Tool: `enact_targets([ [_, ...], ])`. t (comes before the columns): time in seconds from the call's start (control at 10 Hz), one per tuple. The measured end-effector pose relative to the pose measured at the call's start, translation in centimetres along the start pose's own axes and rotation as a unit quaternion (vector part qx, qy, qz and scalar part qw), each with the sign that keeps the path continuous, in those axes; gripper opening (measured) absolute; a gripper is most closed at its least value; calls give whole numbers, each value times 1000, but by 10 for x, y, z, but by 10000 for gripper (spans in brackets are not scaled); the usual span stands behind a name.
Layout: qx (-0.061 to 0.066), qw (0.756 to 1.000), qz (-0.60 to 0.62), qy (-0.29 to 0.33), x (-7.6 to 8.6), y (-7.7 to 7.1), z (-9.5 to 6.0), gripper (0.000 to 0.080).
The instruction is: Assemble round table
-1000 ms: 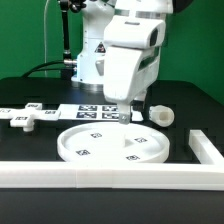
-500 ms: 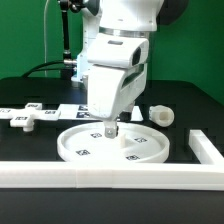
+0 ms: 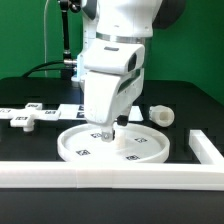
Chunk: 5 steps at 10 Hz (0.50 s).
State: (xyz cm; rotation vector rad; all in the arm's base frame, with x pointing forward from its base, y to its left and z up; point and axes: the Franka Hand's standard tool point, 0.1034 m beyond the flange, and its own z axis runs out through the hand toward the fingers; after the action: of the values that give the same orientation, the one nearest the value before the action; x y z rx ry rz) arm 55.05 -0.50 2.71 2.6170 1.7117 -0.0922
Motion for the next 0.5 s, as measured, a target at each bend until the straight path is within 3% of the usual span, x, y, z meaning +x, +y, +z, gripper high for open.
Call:
enact_targets([
  [0.5,10,1000,0,-1,-4,-3,19,649],
])
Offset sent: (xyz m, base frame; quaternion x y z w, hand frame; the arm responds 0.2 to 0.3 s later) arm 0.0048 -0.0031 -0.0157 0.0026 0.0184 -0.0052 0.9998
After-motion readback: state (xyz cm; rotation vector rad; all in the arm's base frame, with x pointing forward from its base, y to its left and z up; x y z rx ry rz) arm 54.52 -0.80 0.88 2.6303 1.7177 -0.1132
